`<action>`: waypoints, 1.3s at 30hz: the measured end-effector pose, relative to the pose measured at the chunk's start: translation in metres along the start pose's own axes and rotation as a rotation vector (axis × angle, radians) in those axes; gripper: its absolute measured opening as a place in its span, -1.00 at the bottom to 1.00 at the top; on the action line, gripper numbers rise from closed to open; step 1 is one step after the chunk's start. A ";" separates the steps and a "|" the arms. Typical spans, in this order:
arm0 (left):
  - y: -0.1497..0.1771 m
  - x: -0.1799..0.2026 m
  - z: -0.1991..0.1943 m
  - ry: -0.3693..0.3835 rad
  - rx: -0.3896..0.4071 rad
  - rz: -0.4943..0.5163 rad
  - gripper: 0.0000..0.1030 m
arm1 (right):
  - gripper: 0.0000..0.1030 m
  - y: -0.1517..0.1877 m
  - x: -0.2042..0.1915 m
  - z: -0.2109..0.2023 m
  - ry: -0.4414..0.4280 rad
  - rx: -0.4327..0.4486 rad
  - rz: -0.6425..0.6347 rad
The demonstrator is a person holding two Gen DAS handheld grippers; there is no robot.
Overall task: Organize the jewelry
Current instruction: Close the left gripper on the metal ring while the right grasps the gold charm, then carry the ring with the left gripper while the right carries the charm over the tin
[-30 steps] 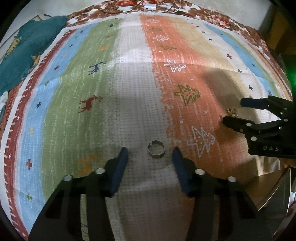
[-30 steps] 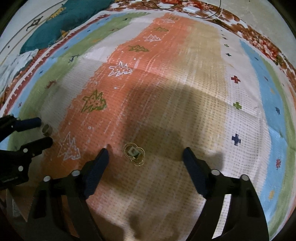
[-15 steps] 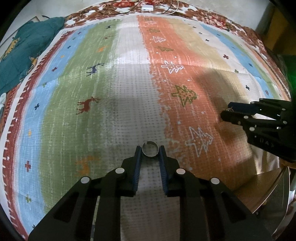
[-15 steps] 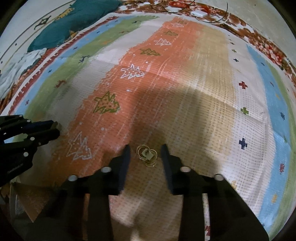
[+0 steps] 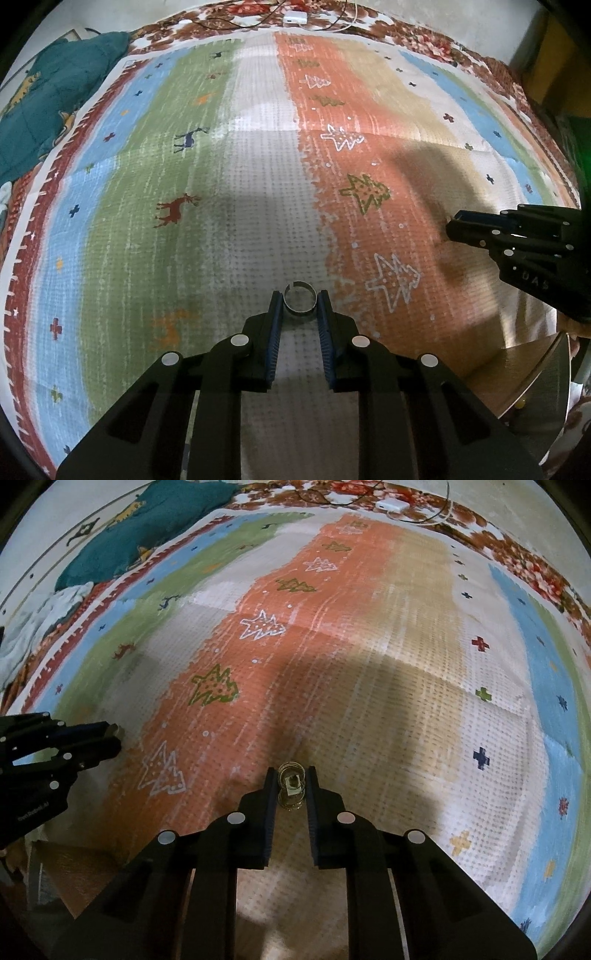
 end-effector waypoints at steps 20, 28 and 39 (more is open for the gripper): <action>0.002 0.013 -0.025 0.018 0.053 0.005 -0.65 | -0.69 0.013 0.001 -0.047 0.012 0.063 0.024; 0.005 0.016 -0.038 0.026 0.080 -0.007 -0.65 | -0.69 0.020 -0.003 -0.070 0.013 0.101 0.030; 0.012 0.023 -0.056 0.051 0.112 -0.021 -0.65 | -0.69 0.036 -0.010 -0.089 0.005 0.119 0.045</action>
Point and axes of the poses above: each gripper's, at about its wrist camera, not at the fingertips, and z roughly the way its jaws point, x to its right, y to its underside, the point moved 1 cm from there along z, roughly the way its jaws point, and after that the axes turned 4 degrees about y, right-handed, at the moved point
